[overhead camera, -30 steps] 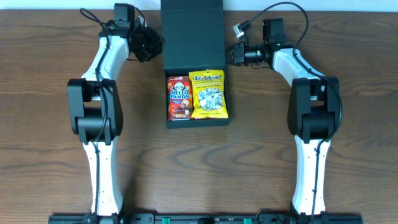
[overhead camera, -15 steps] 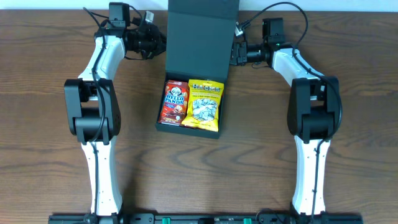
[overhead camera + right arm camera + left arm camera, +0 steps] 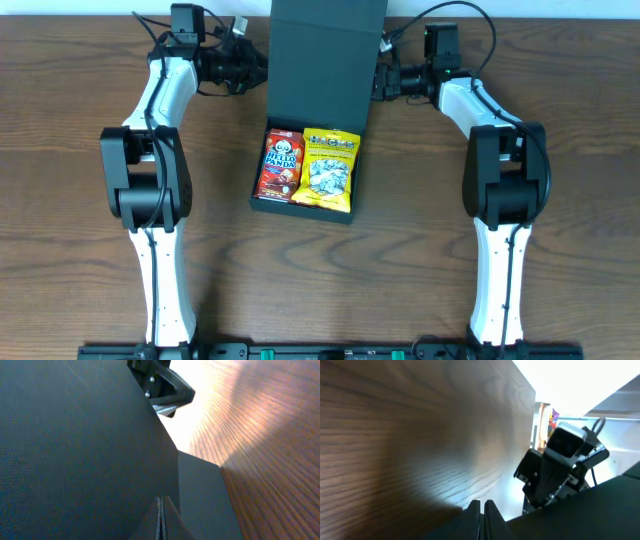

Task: Pack container
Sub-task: 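Swing the lid forward and down over the box with both grippers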

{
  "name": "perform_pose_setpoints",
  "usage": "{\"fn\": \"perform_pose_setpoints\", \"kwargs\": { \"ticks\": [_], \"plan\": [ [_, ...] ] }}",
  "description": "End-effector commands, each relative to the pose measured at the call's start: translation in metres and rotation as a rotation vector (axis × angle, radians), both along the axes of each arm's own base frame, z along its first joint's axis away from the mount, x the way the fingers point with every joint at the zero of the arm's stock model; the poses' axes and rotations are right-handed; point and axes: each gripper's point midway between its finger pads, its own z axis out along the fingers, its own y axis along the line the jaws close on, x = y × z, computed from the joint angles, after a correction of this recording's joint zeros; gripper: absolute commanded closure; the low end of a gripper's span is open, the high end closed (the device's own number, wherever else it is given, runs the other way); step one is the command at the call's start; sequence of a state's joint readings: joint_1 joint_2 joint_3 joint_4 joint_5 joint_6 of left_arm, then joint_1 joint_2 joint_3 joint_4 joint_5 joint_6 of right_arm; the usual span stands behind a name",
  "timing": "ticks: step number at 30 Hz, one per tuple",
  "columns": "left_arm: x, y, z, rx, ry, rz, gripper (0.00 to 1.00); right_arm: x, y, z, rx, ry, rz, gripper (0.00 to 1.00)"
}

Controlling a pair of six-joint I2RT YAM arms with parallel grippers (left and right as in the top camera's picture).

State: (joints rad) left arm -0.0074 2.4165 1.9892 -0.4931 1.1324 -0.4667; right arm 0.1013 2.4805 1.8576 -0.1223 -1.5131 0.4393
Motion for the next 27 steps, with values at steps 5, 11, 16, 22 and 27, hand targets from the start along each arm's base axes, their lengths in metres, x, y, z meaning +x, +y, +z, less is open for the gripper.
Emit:
{"fn": "perform_pose_setpoints", "kwargs": {
  "ticks": [5,11,16,22,27],
  "plan": [
    [-0.007,-0.004,0.022,-0.084,-0.075,-0.08,0.94,-0.008,0.013,0.01,0.021,0.129,0.056,0.98],
    [-0.017,-0.004,0.054,-0.063,-0.187,-0.121,0.94,-0.015,0.026,0.024,0.018,0.146,0.084,0.98],
    [-0.032,0.0,0.077,0.016,-0.264,-0.146,0.94,-0.024,0.038,0.045,0.021,0.105,0.11,0.98],
    [-0.06,0.008,0.096,0.165,-0.318,-0.187,0.94,-0.036,0.052,0.077,0.029,0.038,0.142,0.98],
    [-0.08,0.025,0.094,0.343,-0.301,-0.202,0.94,-0.038,0.055,0.094,0.042,-0.053,0.149,0.98]
  ]
}}
